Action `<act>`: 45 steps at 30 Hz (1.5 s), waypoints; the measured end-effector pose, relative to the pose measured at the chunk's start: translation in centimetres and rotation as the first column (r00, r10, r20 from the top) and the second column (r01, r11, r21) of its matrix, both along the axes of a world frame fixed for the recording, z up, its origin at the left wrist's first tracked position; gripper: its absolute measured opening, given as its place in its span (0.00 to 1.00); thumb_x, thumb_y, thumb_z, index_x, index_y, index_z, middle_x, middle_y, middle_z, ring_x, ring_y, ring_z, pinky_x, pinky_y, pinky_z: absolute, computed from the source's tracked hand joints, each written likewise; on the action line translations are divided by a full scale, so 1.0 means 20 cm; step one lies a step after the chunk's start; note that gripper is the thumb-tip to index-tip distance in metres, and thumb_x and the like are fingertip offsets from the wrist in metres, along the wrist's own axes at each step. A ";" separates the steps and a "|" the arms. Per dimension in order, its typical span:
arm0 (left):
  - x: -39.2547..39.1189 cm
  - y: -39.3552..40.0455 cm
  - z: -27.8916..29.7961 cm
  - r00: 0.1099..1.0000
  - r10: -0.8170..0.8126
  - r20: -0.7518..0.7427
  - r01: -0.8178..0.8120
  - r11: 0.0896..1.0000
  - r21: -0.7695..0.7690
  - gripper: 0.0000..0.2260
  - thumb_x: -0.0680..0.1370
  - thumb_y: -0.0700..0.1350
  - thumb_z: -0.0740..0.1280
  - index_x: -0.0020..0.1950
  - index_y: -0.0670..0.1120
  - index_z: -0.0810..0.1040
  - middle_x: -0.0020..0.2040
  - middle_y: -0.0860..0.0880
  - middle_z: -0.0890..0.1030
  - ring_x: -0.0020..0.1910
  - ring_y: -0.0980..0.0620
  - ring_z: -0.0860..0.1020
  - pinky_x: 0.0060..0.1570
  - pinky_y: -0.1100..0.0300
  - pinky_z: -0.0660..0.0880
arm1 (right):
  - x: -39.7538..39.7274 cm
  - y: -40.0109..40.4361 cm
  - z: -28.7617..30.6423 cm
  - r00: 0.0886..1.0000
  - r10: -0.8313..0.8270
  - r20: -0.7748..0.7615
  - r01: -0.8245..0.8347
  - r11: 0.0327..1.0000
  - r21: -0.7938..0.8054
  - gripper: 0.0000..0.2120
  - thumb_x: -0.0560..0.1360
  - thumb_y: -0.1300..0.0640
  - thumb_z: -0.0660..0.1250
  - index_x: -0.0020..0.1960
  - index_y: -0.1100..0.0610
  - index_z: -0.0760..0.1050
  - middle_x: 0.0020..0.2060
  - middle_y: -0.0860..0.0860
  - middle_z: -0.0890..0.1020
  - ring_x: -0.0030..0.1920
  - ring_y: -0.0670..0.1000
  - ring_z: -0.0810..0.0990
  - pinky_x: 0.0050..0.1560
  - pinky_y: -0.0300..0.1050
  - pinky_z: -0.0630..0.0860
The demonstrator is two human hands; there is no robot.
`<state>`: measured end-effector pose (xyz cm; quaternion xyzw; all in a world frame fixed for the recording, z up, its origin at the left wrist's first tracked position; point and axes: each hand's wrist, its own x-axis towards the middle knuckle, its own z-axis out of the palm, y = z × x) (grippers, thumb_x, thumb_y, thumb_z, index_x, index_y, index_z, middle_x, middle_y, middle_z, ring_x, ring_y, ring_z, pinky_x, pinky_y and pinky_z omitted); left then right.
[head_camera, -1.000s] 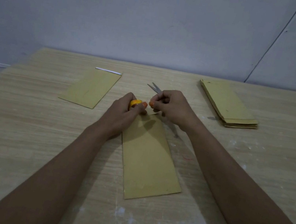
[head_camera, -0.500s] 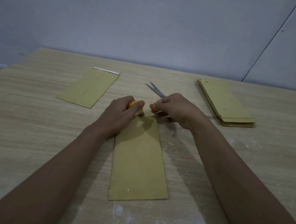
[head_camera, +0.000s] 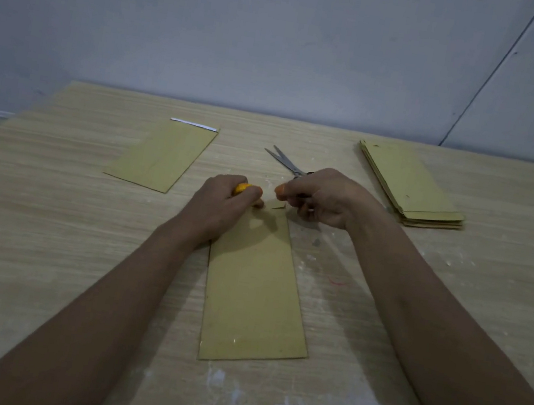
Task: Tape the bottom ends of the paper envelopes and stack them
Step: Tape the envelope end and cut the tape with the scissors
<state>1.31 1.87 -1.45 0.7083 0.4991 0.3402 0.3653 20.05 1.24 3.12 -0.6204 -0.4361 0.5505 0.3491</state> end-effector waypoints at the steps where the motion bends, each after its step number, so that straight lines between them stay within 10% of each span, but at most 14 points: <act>1: 0.00 0.00 0.00 1.000 0.002 -0.001 -0.002 1.000 -0.003 0.18 0.72 0.58 0.61 0.40 0.45 0.82 0.41 0.56 0.85 0.35 0.58 0.76 0.39 0.57 0.72 | 0.00 0.00 0.00 0.998 0.000 -0.057 -0.001 1.000 -0.023 0.02 0.73 0.67 0.71 0.42 0.64 0.79 0.32 0.53 0.82 0.30 0.45 0.73 0.28 0.36 0.65; 26: 0.00 0.03 -0.01 0.999 0.024 -0.027 -0.024 1.000 -0.001 0.10 0.76 0.49 0.67 0.40 0.49 0.85 0.31 0.53 0.76 0.32 0.55 0.72 0.35 0.58 0.68 | -0.02 0.00 -0.03 0.960 -0.063 -0.274 0.020 0.987 -0.159 0.05 0.77 0.64 0.67 0.43 0.58 0.74 0.31 0.48 0.80 0.28 0.40 0.72 0.27 0.31 0.62; 45: 0.03 0.04 -0.02 0.989 0.091 -0.120 -0.081 0.993 0.083 0.14 0.74 0.52 0.70 0.40 0.41 0.81 0.34 0.44 0.78 0.35 0.50 0.74 0.34 0.56 0.68 | -0.05 -0.05 -0.11 0.932 -0.173 0.319 0.077 0.953 0.293 0.06 0.74 0.63 0.73 0.38 0.61 0.82 0.33 0.52 0.83 0.35 0.48 0.82 0.36 0.41 0.80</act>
